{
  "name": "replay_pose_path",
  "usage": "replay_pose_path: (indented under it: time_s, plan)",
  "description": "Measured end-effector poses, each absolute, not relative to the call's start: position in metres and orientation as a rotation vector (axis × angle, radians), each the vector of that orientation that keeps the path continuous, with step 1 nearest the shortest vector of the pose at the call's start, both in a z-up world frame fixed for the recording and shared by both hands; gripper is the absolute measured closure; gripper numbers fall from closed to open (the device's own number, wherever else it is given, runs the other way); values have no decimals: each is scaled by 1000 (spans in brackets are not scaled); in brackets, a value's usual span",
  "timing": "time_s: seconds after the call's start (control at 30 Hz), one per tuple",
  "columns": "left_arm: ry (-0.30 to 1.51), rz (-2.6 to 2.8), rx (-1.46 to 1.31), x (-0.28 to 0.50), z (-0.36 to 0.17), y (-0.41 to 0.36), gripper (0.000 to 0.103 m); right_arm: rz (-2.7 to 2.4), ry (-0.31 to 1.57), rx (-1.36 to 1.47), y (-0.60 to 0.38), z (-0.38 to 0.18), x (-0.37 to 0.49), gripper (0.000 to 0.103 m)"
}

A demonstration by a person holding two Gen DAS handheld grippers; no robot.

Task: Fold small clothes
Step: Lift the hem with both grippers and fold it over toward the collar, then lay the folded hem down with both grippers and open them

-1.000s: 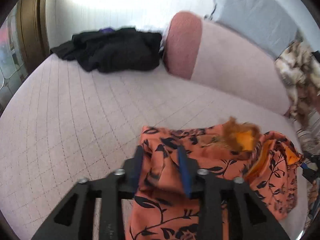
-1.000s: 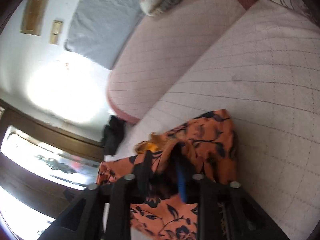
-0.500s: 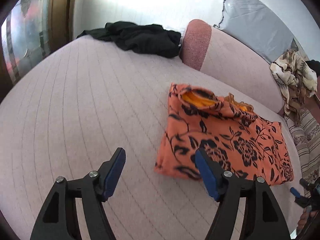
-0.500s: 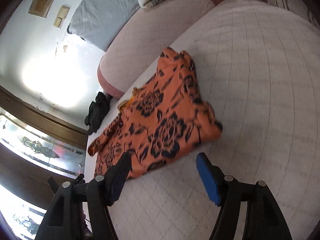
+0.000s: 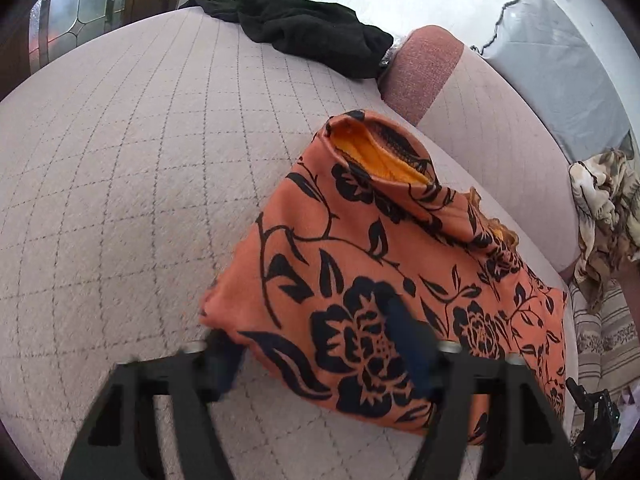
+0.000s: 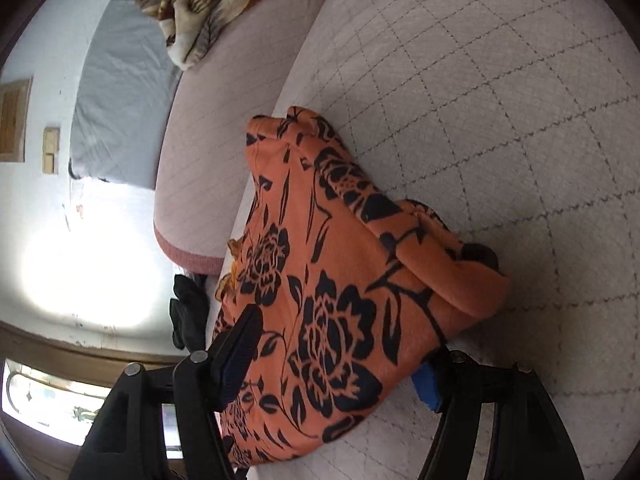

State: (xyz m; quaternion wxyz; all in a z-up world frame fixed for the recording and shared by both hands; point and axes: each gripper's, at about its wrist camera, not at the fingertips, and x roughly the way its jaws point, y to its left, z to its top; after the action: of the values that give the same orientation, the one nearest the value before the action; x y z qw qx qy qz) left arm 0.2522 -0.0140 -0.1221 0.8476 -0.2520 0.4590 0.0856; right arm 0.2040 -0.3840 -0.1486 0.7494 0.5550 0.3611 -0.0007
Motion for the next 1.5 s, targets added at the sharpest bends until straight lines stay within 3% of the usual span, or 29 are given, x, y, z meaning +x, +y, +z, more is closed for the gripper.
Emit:
replay_pose_path:
  time_s: [0.03, 0.07, 0.1, 0.2, 0.47, 0.57, 0.63, 0.7, 0.73, 0.77, 0.83, 0.87, 0.9, 0.97, 1.13, 1.37, 1.43, 1.47, 1.5]
  plan:
    - [984, 175, -531, 260, -122, -14, 85, -20, 781, 1228, -386, -149, 207, 43]
    - [989, 177, -528, 266, -119, -14, 89, -26, 790, 1228, -387, -152, 212, 72]
    - [995, 178, -515, 270, -114, -15, 90, -23, 805, 1218, -389, -155, 218, 83]
    - [950, 158, -463, 275, -86, -19, 91, -7, 820, 1167, -387, -145, 225, 86]
    - [799, 72, -430, 212, -3, -22, 92, 127, 690, 976, -373, -32, 175, 87]
    - [829, 45, -392, 162, -13, -31, 91, 133, 710, 949, -374, -30, 121, 87]
    - [900, 53, -401, 138, -47, -31, 85, 96, 772, 934, -376, -54, 80, 85]
    - [1081, 80, -397, 132, -104, -29, 71, 53, 889, 913, -379, -98, 51, 74]
    - [1098, 63, -446, 128, -119, -22, 71, 10, 981, 922, -383, -124, 42, 70]
    - [1037, 41, -480, 122, -113, -14, 70, 35, 974, 992, -390, -140, 30, 70]
    - [1047, 82, -450, 124, -95, -7, 57, 35, 950, 975, -400, -130, 18, 65]
    - [1014, 88, -457, 124, -85, -1, 55, 18, 939, 925, -403, -118, 14, 44]
    - [978, 95, -461, 123, -75, 5, 49, 7, 918, 893, -406, -106, 10, 32]
    - [919, 141, -437, 121, -57, 13, 44, -16, 875, 819, -415, -83, 5, 32]
    - [894, 121, -351, 121, -53, 3, 44, 30, 834, 635, -418, -44, 54, 32]
    - [921, 60, -304, 122, -71, -22, 44, 22, 979, 353, -390, -70, 177, 38]
    - [920, 55, -285, 124, -71, -24, 44, 3, 1013, 294, -385, -82, 192, 48]
    - [920, 54, -285, 124, -73, -24, 44, 5, 1025, 283, -384, -87, 195, 69]
    - [922, 54, -286, 125, -75, -23, 44, 10, 1038, 264, -381, -89, 198, 81]
